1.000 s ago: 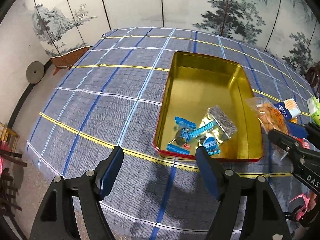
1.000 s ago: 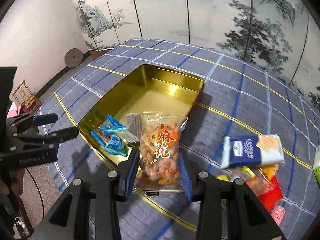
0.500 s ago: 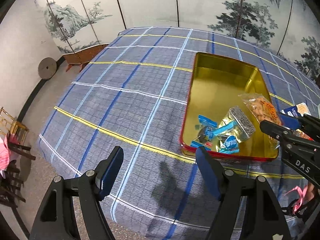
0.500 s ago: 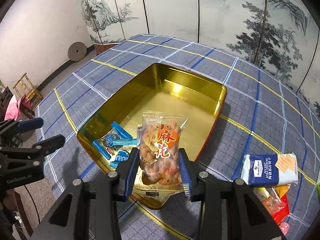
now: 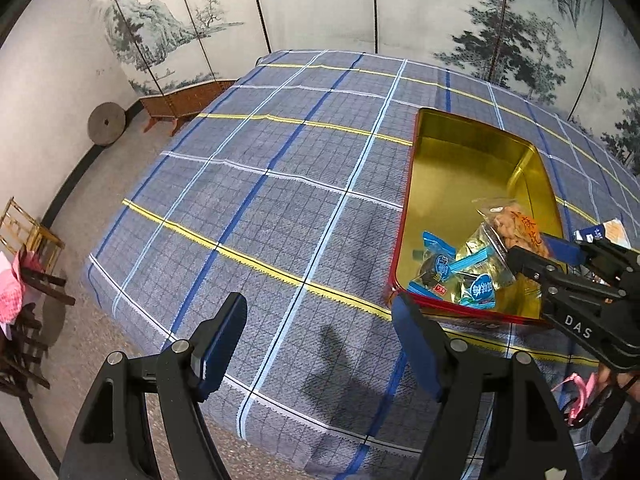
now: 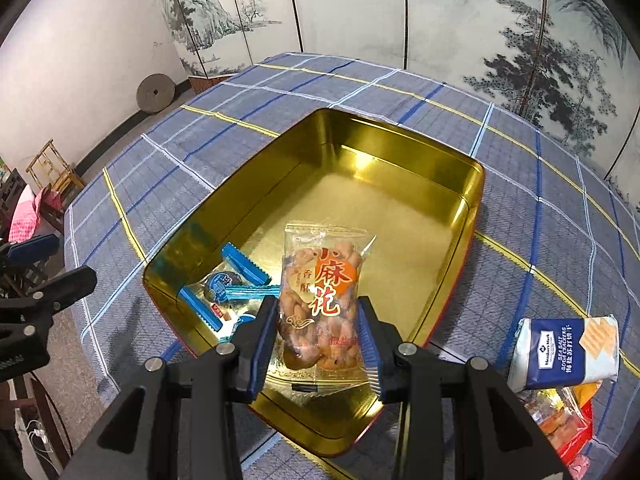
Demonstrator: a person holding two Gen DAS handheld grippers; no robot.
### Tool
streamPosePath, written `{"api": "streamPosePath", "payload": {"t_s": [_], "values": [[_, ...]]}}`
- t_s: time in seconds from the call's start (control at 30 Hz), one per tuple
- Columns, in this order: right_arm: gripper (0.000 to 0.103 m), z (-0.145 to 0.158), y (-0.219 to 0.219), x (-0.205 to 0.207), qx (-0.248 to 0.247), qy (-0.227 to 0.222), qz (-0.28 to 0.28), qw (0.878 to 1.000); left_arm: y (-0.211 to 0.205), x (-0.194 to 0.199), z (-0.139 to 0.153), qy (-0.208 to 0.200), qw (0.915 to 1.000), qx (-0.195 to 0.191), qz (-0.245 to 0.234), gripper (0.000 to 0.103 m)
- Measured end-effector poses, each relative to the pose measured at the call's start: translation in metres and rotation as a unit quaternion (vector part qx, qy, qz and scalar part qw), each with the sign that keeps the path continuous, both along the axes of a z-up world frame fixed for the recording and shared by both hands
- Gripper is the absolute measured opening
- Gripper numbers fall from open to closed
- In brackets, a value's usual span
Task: Organize snacks
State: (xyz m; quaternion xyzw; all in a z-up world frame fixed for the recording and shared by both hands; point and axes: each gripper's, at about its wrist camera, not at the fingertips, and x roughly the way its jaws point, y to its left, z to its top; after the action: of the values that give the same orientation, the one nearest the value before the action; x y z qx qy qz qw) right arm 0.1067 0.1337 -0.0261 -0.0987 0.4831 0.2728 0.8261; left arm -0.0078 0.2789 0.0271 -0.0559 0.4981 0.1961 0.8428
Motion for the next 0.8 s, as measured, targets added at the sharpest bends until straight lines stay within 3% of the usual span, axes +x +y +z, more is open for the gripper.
{"api": "streamPosePath", "payload": {"t_s": [0.63, 0.8], "values": [[0.042, -0.004, 0.008, 0.001, -0.009, -0.017, -0.017, 1.000, -0.004, 0.001, -0.005, 0.011, 0.9999, -0.009, 0.002, 0.072], [0.057, 0.001, 0.003, -0.004, -0.009, -0.030, -0.015, 0.999, -0.008, 0.003, -0.004, 0.005, 0.9999, -0.014, -0.004, 0.072]]}}
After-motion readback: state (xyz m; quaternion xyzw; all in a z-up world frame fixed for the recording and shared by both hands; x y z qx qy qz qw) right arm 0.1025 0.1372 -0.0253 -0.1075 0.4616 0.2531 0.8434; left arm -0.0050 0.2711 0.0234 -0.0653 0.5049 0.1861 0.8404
